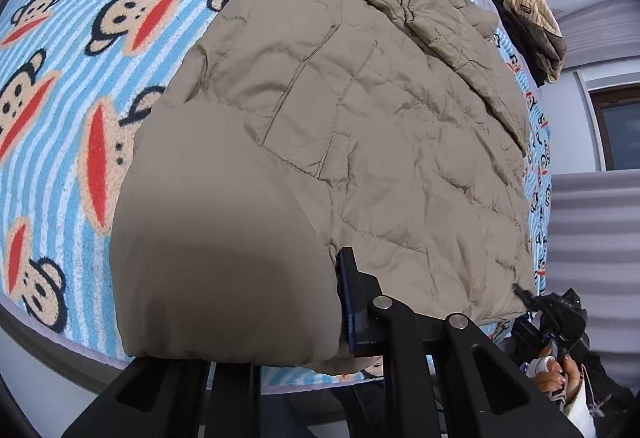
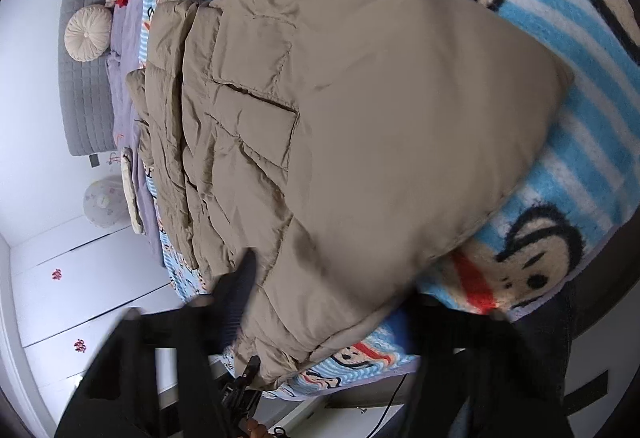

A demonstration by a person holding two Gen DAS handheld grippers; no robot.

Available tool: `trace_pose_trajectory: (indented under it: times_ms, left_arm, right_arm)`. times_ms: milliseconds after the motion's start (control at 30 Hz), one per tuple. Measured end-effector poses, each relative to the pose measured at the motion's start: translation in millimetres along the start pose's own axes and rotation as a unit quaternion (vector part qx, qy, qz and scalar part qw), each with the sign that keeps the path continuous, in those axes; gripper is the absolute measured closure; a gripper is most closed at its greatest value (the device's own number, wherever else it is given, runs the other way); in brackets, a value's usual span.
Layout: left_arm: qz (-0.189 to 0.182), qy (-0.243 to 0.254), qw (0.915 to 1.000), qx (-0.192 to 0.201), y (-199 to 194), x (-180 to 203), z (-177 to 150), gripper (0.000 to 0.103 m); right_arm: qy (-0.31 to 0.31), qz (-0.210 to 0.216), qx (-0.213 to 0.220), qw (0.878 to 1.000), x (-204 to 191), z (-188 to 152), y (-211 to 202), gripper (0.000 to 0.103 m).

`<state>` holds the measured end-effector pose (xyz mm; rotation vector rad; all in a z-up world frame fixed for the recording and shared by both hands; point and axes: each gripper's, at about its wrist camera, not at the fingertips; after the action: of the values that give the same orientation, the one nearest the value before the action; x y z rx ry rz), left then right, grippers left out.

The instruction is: Fold large clothes

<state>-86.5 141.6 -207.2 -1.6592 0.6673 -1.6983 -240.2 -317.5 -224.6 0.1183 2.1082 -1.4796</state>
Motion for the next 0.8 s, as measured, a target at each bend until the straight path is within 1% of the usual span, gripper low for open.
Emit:
trace_pose_trajectory:
  times_ms: [33,67,167,267,367,500,567,667,767,800]
  left_arm:
    - [-0.003,0.007,1.0000,0.003,-4,3,3,0.086]
    - [-0.003,0.015,0.9999,0.004,-8,8,6,0.089]
    - [-0.013,0.036,0.9991,0.017,-22,26,21,0.089]
    - [-0.018,0.063,0.9969,0.042,-38,51,44,0.089]
    - [-0.022,0.090,0.9922,0.083,-56,83,76,0.089]
    - [-0.025,0.122,0.9825,0.138,-72,132,130,0.089]
    - [-0.012,0.134,0.9780,0.160,-75,152,160,0.089]
    - [0.016,0.123,0.9751,0.184,-66,175,206,0.089]
    - [0.051,0.113,0.9715,0.202,-51,186,252,0.089]
    - [0.062,0.107,0.9711,0.204,-44,187,267,0.089]
  right_arm:
    - [0.001,-0.006,0.002,1.000,0,-1,-1,0.094]
    - [0.001,-0.003,0.007,1.000,-1,-1,-2,0.094]
    - [-0.019,0.004,0.026,0.999,-13,0,-11,0.094]
    - [-0.063,0.007,0.041,0.997,-41,8,-27,0.094]
    - [-0.130,0.004,0.062,0.990,-87,22,-46,0.095]
    - [-0.207,0.000,0.089,0.974,-162,53,-67,0.095]
    - [-0.241,0.009,0.096,0.966,-201,72,-75,0.095]
    - [-0.291,0.018,0.101,0.951,-264,109,-78,0.095]
    - [-0.329,0.013,0.104,0.939,-321,145,-68,0.095]
    - [-0.336,0.008,0.107,0.936,-333,154,-63,0.095]
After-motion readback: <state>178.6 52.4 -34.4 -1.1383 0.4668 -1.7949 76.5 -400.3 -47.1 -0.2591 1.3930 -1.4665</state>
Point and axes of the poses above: each gripper's, at about its wrist camera, not at the fingertips, and y roughly the way its jaws point, x to its right, z to its top, and after that the axes turned 12 degrees about -z, right-handed
